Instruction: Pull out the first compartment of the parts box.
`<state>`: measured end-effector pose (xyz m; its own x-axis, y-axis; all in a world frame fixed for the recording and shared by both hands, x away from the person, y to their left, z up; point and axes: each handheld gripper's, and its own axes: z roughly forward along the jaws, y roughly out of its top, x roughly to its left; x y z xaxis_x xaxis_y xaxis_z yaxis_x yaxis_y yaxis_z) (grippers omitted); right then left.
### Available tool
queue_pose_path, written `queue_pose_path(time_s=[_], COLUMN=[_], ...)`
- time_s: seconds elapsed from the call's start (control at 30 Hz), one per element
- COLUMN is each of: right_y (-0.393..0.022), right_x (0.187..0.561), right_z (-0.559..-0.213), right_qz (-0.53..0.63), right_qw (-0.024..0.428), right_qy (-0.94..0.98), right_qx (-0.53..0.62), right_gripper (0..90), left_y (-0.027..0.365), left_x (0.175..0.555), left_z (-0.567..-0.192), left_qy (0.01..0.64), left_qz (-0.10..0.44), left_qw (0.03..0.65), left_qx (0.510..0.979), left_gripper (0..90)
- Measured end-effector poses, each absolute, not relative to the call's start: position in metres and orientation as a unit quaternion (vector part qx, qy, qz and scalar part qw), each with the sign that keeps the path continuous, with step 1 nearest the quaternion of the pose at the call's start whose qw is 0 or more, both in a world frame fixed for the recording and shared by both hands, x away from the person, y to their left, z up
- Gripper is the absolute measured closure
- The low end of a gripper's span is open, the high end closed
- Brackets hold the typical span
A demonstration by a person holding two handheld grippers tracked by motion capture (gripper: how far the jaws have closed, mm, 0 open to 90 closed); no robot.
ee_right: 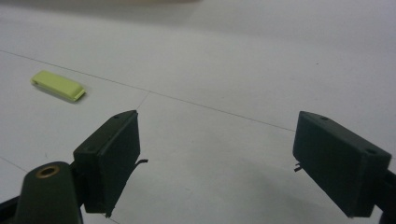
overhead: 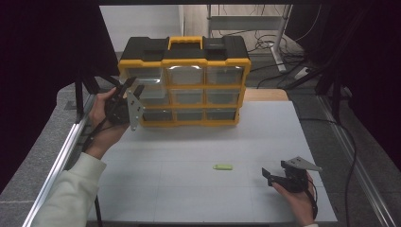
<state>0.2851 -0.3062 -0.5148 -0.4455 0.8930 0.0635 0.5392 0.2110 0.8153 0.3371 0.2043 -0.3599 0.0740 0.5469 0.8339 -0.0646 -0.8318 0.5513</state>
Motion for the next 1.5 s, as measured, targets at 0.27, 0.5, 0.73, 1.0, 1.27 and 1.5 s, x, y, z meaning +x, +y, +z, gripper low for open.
queue_pose_path(time_s=[0.27,0.5,0.73,1.0,1.27,1.5], right_y=[-0.306,-0.306,-0.306,-0.306,-0.306,-0.306], right_x=[0.285,0.285,0.285,0.285,0.285,0.285], right_z=[-0.515,-0.515,-0.515,-0.515,-0.515,-0.515], right_qz=[0.406,0.406,0.405,0.406,0.406,0.406], right_qw=[0.218,0.219,0.219,0.219,0.219,0.219], right_qy=[0.746,0.747,0.747,0.747,0.747,0.747], right_qx=[0.48,0.478,0.479,0.479,0.479,0.48], right_gripper=[15.2,15.1,15.2,15.1,15.2,15.2], left_y=[0.204,0.205,0.206,0.207,0.208,0.209], left_x=[0.336,0.333,0.329,0.326,0.323,0.32], left_z=[-0.361,-0.361,-0.361,-0.362,-0.363,-0.363], left_qy=[0.173,0.171,0.171,0.171,0.17,0.168], left_qz=[0.658,0.658,0.656,0.657,0.658,0.658], left_qw=[0.232,0.234,0.238,0.238,0.24,0.242], left_qx=[0.695,0.695,0.695,0.695,0.693,0.693], left_gripper=[64.4,64.4,64.5,64.5,64.4,64.4])
